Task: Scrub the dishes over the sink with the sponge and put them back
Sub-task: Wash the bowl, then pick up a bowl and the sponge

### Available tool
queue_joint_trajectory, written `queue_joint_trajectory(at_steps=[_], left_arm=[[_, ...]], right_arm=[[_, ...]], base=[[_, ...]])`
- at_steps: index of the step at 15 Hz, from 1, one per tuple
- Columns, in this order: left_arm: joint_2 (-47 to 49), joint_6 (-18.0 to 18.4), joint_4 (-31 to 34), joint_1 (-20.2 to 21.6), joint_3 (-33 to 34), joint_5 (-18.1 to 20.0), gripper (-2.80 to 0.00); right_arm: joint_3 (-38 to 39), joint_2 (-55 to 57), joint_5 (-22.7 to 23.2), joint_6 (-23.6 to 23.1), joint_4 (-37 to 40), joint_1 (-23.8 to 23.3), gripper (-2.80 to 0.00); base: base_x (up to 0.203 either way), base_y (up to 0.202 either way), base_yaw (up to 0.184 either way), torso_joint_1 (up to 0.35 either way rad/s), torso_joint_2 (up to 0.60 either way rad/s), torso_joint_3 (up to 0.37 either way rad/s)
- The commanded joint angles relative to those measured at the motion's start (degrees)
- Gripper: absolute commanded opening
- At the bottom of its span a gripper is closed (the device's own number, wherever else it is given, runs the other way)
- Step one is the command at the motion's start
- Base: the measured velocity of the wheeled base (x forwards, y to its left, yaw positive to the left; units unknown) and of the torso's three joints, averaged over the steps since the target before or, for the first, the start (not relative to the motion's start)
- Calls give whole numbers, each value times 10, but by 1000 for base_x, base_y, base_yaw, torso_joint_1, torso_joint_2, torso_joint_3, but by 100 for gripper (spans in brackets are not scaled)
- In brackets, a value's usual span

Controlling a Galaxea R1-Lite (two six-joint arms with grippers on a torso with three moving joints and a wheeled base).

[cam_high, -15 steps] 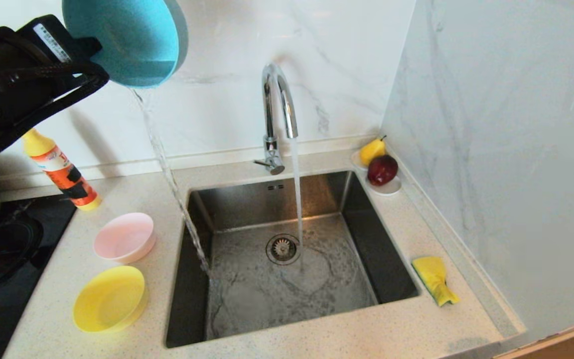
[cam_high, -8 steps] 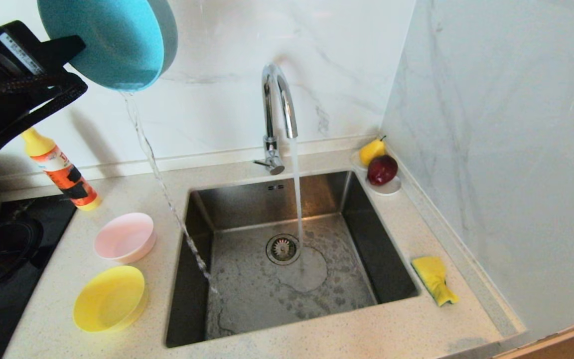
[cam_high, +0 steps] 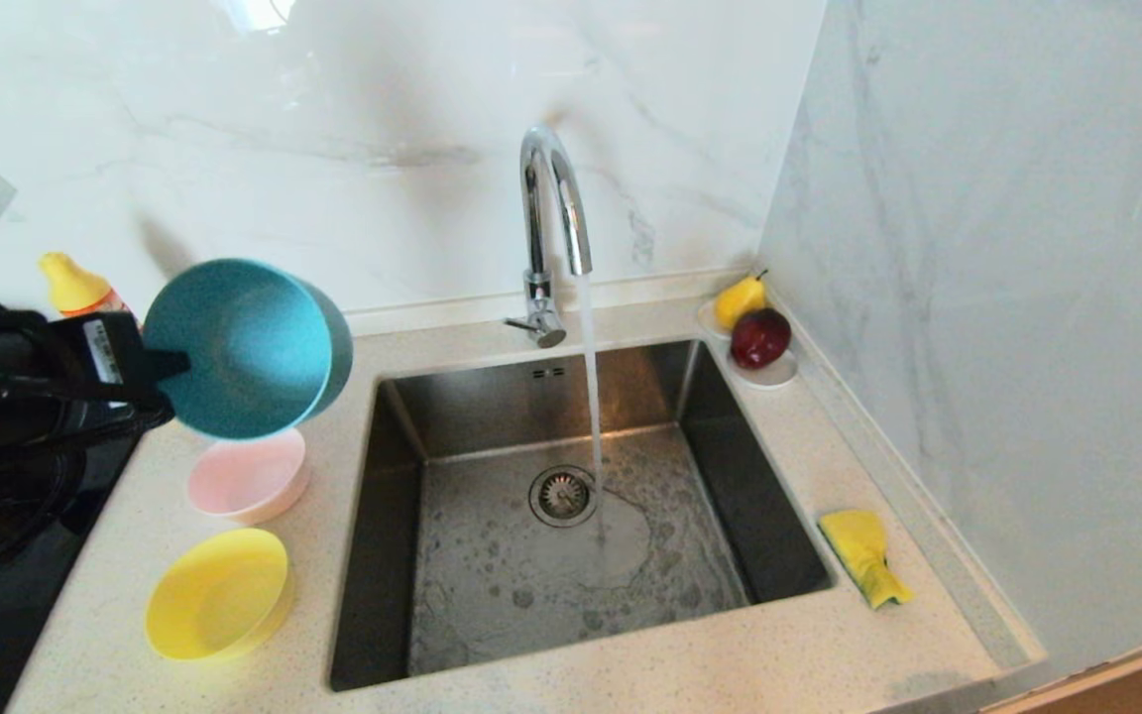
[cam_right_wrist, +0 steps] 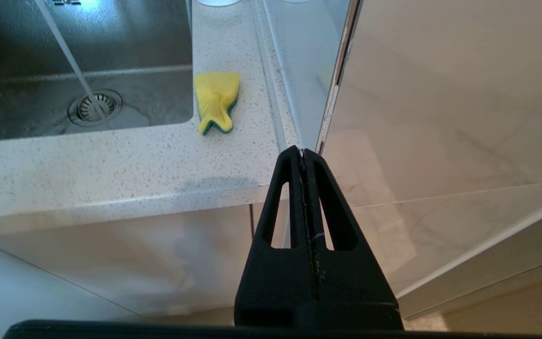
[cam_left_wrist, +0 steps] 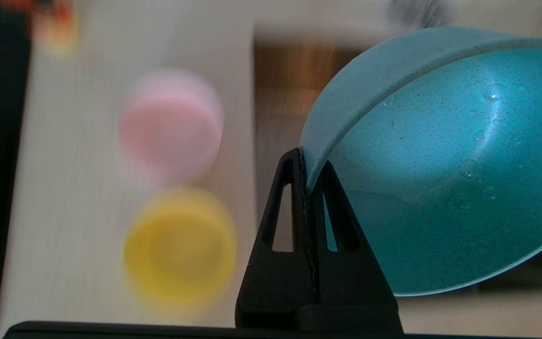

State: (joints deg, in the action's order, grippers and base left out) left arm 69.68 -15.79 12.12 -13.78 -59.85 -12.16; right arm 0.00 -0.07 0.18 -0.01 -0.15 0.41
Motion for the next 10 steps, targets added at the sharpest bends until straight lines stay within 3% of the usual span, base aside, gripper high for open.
queue_joint_trajectory(at_steps=[1,3,7,10], left_arm=[[-17,-76,238,4,-49,26,-280],[-40,-134,325,16,-60,79,-280],[-62,-174,396,47,-37,85,-280],[-80,-189,404,58,12,85,-280]], right_arm=[[0,-1,3,-33,3,0,-280],[0,0,3,-25,3,0,-280],[0,-1,0,-9,3,0,-280],[1,-1,-4,-18,4,-1,-280]], base=[[0,0,0,0,0,0],[0,0,0,0,0,0],[0,0,0,0,0,0],[0,0,0,0,0,0]])
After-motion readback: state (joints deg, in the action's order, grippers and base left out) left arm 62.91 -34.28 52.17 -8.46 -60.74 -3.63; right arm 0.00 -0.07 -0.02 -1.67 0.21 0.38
